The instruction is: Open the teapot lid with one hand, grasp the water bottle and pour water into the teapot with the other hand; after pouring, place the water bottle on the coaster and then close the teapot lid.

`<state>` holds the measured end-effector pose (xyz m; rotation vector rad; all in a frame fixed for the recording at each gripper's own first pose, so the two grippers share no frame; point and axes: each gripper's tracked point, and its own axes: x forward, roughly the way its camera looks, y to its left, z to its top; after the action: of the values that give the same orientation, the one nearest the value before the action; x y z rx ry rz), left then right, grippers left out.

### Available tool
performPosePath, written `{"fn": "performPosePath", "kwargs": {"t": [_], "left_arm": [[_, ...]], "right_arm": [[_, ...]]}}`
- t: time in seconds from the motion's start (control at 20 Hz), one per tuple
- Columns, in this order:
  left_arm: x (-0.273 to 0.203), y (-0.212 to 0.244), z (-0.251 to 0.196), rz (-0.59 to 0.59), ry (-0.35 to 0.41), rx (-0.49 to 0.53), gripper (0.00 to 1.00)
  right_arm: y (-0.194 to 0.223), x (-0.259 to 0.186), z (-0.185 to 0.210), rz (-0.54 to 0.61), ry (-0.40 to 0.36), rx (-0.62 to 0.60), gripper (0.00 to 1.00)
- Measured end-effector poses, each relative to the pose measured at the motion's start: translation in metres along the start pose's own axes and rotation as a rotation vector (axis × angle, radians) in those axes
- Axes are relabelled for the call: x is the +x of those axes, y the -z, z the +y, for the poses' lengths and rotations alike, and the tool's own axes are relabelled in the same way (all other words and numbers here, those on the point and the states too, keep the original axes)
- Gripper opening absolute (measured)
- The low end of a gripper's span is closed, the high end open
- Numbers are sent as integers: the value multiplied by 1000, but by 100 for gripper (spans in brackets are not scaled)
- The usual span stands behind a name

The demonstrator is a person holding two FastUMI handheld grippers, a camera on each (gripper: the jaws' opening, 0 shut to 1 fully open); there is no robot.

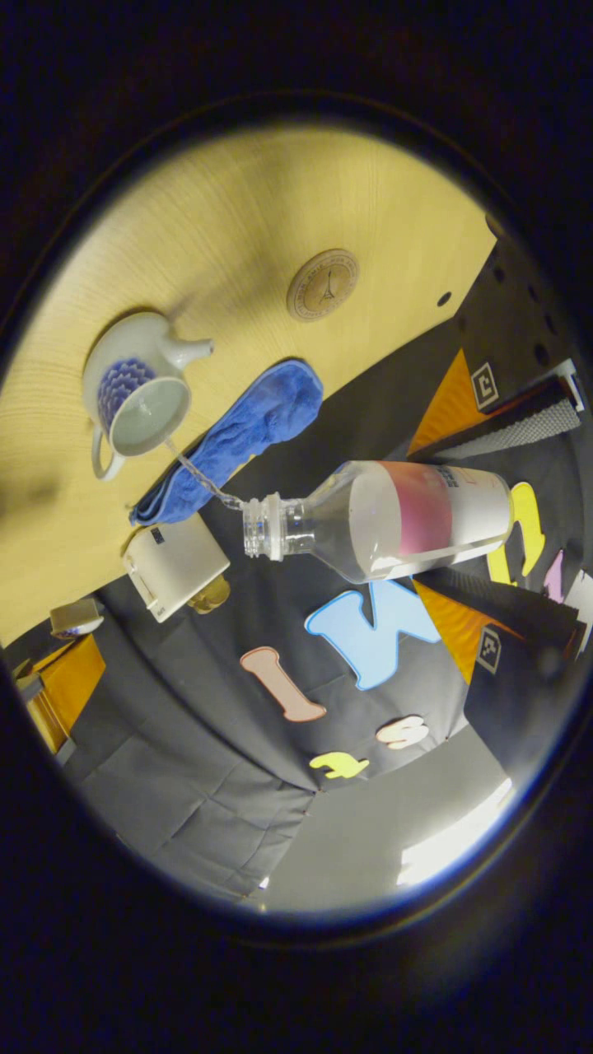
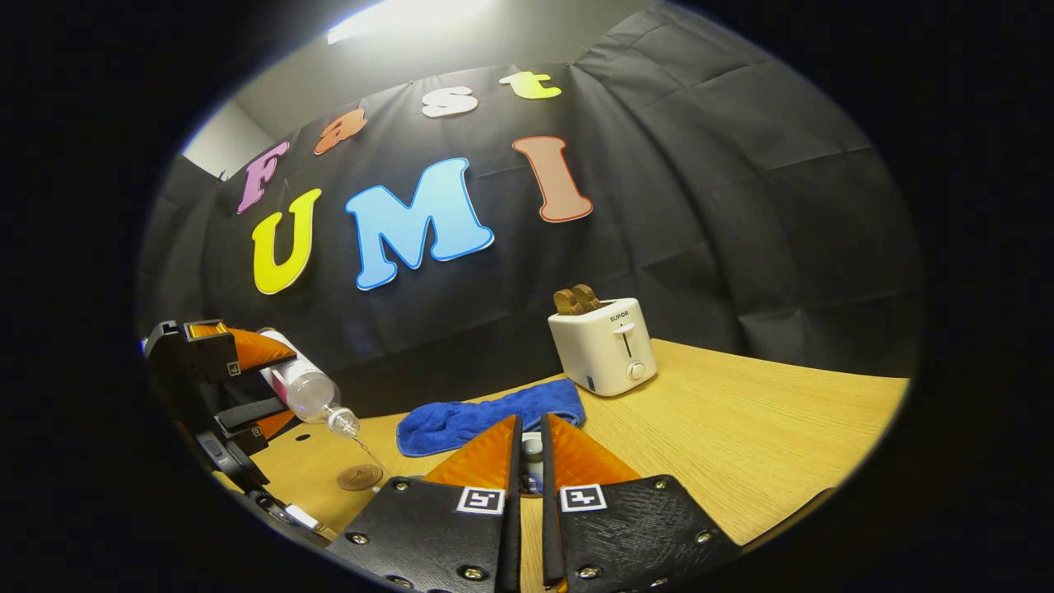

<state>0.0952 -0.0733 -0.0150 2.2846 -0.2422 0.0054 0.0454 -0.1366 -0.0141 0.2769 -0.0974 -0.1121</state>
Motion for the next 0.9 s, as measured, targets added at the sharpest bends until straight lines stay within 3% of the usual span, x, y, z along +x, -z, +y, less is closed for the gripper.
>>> {"fn": "performPosePath", "kwargs": {"t": [0.9], "left_arm": [[-2, -12, 12, -53, -56, 146, 87]], "right_arm": [[0, 0, 1, 4, -13, 21, 10]]}}
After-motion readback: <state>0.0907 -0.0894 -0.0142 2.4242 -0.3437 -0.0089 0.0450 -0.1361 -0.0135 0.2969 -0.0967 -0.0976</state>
